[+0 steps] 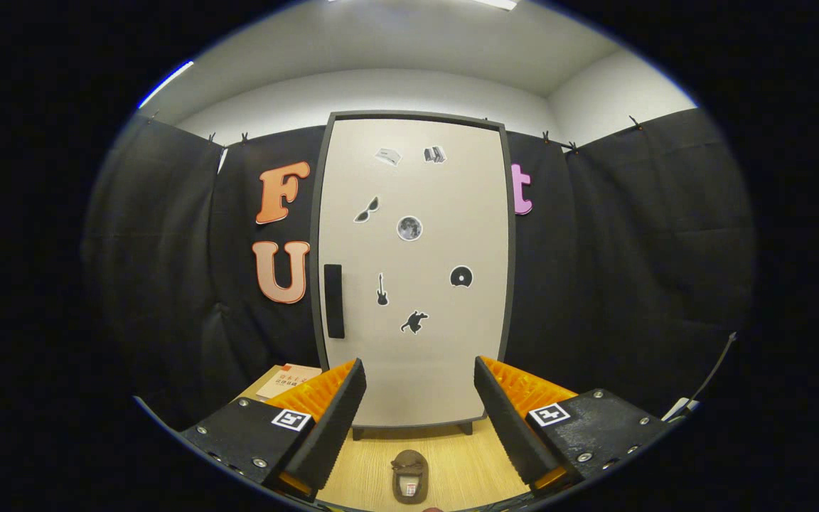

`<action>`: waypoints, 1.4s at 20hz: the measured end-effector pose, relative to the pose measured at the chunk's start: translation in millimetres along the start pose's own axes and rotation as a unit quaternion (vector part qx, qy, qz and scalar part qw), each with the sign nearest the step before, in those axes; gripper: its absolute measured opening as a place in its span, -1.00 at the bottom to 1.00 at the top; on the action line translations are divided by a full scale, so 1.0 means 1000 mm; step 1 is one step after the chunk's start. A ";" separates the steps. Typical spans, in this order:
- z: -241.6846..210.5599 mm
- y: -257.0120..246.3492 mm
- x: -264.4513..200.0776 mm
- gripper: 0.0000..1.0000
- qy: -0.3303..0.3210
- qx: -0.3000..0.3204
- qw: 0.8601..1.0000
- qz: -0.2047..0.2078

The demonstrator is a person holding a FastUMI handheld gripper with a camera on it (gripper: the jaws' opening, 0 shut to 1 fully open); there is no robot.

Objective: Open the shoe cabinet door, grab the shoes and put them into the shoe cabinet, then close the shoe cabinet door.

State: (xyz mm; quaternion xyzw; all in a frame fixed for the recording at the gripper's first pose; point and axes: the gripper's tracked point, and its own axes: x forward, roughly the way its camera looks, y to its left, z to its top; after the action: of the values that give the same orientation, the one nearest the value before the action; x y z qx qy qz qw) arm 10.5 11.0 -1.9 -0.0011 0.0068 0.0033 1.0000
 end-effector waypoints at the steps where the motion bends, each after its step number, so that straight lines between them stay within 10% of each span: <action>1: 0.000 0.002 0.001 0.91 0.000 0.001 1.000 0.002; 28: 0.012 0.147 0.179 0.91 -0.008 -0.016 0.994 0.107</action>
State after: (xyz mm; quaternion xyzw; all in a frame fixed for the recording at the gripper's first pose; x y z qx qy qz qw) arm 189.0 159.4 7.3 -0.0162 -0.0011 0.1099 0.9938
